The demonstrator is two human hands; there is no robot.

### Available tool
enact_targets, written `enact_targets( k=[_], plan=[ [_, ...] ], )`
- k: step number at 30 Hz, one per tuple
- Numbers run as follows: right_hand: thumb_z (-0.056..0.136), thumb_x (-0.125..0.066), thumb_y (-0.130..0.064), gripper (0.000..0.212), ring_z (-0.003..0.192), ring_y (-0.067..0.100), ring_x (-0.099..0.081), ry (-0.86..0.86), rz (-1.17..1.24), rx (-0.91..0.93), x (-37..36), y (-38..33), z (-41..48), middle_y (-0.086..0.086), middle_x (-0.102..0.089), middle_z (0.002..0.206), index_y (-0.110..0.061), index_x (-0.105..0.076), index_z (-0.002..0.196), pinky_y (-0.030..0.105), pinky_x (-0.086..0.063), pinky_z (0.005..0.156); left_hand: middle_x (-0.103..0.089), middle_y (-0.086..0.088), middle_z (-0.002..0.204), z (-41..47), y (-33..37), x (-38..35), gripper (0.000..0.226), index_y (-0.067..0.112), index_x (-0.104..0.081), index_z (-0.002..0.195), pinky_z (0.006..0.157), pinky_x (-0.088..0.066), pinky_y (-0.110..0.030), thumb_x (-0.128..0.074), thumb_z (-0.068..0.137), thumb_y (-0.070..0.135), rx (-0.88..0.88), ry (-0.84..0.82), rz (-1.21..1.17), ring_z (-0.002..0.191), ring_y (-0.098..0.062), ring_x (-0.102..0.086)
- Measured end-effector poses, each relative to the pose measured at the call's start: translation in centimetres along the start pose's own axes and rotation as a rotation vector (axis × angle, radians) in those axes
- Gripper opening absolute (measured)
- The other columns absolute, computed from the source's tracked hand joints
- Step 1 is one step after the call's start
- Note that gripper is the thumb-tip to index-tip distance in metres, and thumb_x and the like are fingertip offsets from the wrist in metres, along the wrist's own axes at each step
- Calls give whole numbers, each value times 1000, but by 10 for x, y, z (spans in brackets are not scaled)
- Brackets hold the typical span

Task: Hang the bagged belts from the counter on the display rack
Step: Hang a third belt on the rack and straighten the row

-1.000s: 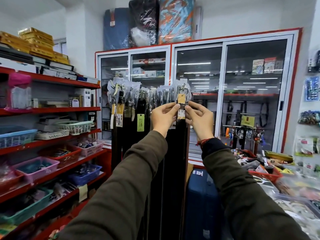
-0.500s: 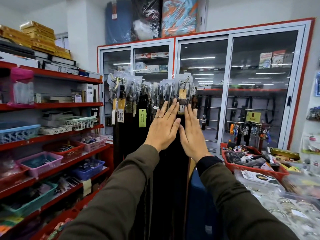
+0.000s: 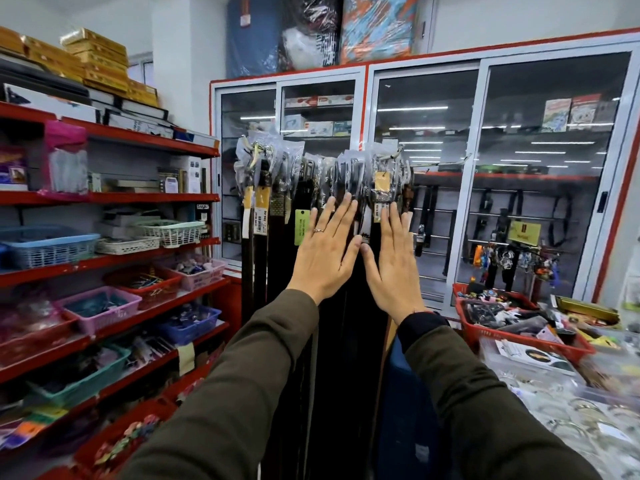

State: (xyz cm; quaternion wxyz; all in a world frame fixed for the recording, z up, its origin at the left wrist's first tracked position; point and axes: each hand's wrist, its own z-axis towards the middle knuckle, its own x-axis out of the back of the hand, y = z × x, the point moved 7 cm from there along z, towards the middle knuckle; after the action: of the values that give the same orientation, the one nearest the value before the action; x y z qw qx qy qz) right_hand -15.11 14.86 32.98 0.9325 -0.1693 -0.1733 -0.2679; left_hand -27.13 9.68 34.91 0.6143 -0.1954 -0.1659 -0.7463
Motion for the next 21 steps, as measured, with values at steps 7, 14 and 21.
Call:
enact_targets(
  k=[7, 14, 21],
  plan=[
    [107, -38, -39, 64, 159, 22, 9, -20, 49, 105, -22, -60, -1, 0, 1, 172, -19, -11, 162, 50, -5, 129, -9, -5, 172, -37, -54, 61, 61, 16, -17, 162, 129, 4, -47, -35, 106, 34, 85, 172, 126, 160, -24, -1],
    [107, -36, -39, 63, 159, 20, 8, -103, 58, 254, -72, -140, 7, -1, -2, 172, -21, -12, 162, 46, -3, 130, -6, 3, 172, -61, -121, 103, 61, 18, -13, 162, 129, -6, -50, -25, 107, 41, 169, 169, -155, 159, -13, 3],
    [103, -38, -32, 64, 160, 24, 2, -120, -77, 281, -100, -151, 22, -2, -7, 172, -21, -15, 162, 52, -11, 128, -5, 9, 172, -46, -144, 82, 62, 22, -13, 162, 129, -10, -48, -23, 107, 47, 85, -16, -170, 159, -11, 5]
  ],
)
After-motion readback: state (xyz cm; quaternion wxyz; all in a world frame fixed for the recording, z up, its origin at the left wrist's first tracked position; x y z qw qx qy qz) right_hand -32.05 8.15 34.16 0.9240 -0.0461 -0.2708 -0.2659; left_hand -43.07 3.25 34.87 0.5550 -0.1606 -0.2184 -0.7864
